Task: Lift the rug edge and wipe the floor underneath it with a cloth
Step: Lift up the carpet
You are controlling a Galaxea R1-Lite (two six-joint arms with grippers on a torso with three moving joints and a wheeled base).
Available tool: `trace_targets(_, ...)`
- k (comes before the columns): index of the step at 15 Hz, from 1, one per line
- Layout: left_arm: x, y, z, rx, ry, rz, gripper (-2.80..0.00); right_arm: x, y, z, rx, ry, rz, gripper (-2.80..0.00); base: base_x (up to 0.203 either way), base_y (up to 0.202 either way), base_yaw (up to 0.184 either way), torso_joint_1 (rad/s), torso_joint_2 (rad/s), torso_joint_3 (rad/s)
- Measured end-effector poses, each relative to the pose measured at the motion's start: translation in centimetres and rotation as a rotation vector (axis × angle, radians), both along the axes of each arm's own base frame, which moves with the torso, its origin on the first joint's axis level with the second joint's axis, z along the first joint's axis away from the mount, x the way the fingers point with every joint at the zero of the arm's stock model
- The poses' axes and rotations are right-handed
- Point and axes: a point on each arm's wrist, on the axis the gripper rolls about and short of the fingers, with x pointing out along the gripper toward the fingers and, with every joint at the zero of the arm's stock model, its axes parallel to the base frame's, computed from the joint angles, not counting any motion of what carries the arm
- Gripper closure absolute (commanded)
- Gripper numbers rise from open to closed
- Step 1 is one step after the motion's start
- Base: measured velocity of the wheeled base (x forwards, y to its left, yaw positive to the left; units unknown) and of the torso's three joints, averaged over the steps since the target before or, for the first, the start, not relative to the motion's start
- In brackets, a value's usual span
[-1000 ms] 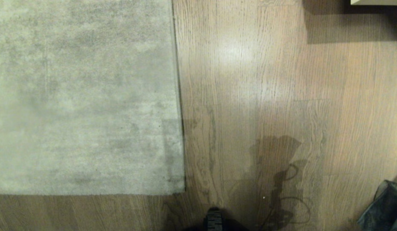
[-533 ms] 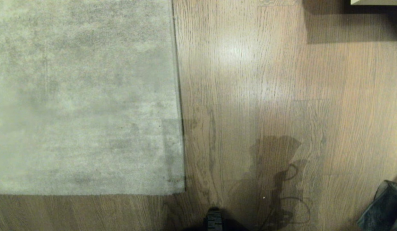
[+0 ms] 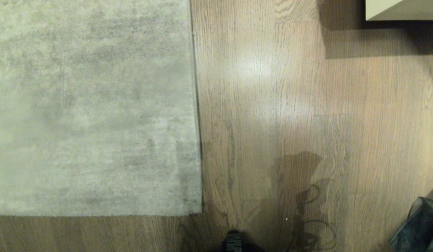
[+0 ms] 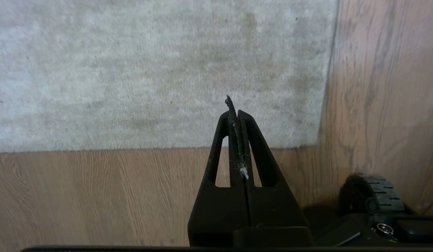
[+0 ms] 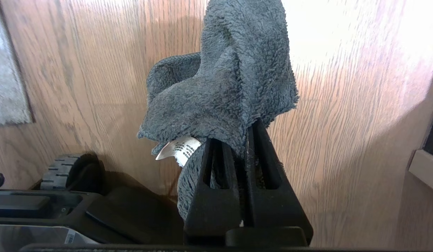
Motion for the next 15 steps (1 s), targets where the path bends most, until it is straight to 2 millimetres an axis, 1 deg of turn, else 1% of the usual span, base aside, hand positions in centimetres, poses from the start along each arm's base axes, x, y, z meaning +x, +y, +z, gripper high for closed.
trace_targets(15, 0.00, 0.00, -0.02, 0.001, 0.002, 0.000, 0.00, 0.00, 0.00, 0.00, 0.000, 0.000, -0.001, 0.00, 0.000, 0.000, 0.000, 0.002, 0.00, 0.199)
